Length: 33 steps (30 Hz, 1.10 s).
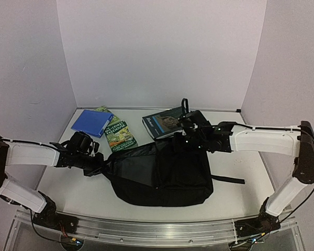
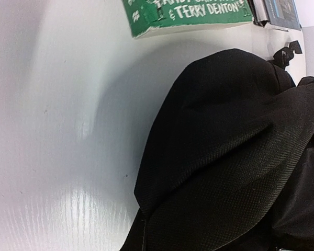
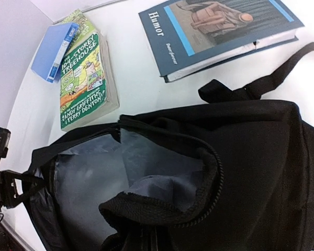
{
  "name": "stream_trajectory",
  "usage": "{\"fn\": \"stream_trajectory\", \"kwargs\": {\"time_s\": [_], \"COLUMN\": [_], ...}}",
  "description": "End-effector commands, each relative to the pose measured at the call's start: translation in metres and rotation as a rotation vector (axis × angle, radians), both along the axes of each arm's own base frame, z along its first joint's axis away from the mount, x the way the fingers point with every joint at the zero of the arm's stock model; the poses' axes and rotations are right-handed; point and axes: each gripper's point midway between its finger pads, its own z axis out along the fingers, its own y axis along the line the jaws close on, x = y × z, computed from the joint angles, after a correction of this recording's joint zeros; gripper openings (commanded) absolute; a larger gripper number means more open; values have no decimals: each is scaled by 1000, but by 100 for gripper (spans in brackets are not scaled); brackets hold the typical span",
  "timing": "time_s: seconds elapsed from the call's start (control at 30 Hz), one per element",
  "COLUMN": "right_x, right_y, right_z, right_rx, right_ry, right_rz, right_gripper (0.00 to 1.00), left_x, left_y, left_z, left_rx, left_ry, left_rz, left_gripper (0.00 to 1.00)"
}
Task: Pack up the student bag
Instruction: Unzip the student bag at the center of the board.
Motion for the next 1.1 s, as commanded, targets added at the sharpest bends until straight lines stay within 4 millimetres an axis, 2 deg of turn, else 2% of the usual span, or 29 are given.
{"fn": "stream_trajectory", "kwargs": {"time_s": [0.0, 0.07, 0.13, 0.27, 0.33, 0.5, 0.6, 0.67, 0.77, 0.9, 1.0, 1.07], "right_x": [-2, -3, -5, -8, -7, -5, -9, -11, -14, -13, -13, -12], "right_y": [-32, -41, -44, -42, -47, -69, -79, -82, -82, -81, -79, -77], "right_z": [-3, -17, -28, -45, -50, -50, -44, -38, -35, -37, -36, -32], "right_rx": [35, 66, 118, 191, 188, 195, 211, 224, 236, 233, 238, 248], "right_ry": [12, 36, 58, 84, 88, 84, 69, 58, 58, 65, 66, 66], "right_rz": [14, 16, 32, 38, 14, -80, -100, -102, -92, -91, -86, -81], "right_gripper": [0, 1, 7, 26, 31, 62, 71, 72, 73, 75, 78, 78], "left_x": [18, 20, 21, 27, 30, 37, 38, 37, 31, 11, 0, 1], "left_y": [6, 1, -6, -16, -17, -13, -10, -16, -39, -97, -141, -155], "left_z": [15, 17, 20, 30, 36, 60, 85, 105, 133, 154, 149, 128], "left_rx": [42, 32, 13, -9, -12, 16, 15, -11, -64, -186, -329, -326], "left_ry": [-65, -74, -79, -106, -122, -174, -234, -281, -347, -395, -389, -333], "left_rz": [-17, -47, -81, -123, -125, -103, -85, -97, -157, -315, -432, -454], "left_gripper": [1, 2, 4, 10, 18, 39, 54, 62, 70, 76, 78, 79]}}
